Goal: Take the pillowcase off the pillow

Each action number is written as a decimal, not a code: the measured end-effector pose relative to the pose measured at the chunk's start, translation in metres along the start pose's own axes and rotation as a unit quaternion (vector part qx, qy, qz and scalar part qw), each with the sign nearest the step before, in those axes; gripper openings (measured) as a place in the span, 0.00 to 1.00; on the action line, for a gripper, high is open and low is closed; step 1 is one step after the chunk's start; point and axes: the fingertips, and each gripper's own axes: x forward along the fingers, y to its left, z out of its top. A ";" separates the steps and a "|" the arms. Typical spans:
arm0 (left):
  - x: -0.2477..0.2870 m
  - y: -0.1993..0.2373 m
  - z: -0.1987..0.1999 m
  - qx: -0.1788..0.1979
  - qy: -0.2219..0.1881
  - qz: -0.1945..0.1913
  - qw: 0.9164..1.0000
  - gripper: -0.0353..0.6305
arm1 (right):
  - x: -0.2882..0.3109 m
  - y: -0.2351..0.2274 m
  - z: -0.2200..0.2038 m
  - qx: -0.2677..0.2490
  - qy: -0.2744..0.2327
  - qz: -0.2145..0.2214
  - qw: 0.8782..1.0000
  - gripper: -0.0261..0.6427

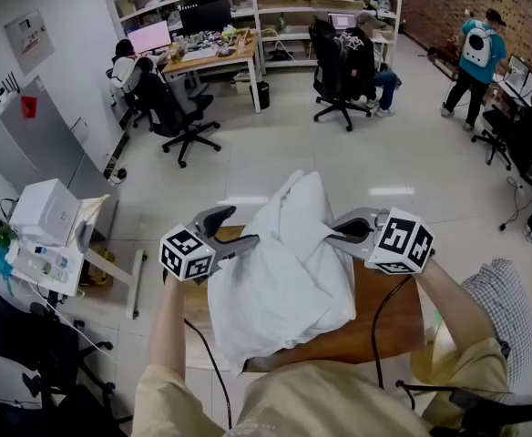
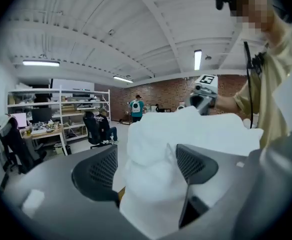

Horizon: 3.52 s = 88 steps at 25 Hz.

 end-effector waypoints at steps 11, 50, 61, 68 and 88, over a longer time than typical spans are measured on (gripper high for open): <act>0.008 0.079 0.050 -0.235 -0.105 -0.115 0.959 0.53 | 0.010 0.040 0.044 -0.147 0.025 0.012 0.989 0.07; 0.029 -0.156 0.028 -0.066 0.066 -0.086 0.992 0.63 | 0.010 -0.081 -0.024 0.144 -0.049 -0.063 0.986 0.06; 0.047 -0.153 -0.057 -0.038 0.100 0.077 0.991 0.12 | 0.001 -0.102 -0.018 0.253 -0.123 -0.058 0.958 0.06; 0.032 -0.143 -0.220 -0.078 0.187 0.071 0.977 0.07 | 0.007 -0.097 -0.019 0.277 -0.135 -0.021 0.951 0.06; -0.050 -0.060 0.028 -0.024 0.049 -0.117 0.992 0.70 | 0.010 -0.058 0.029 0.155 -0.098 -0.021 0.983 0.06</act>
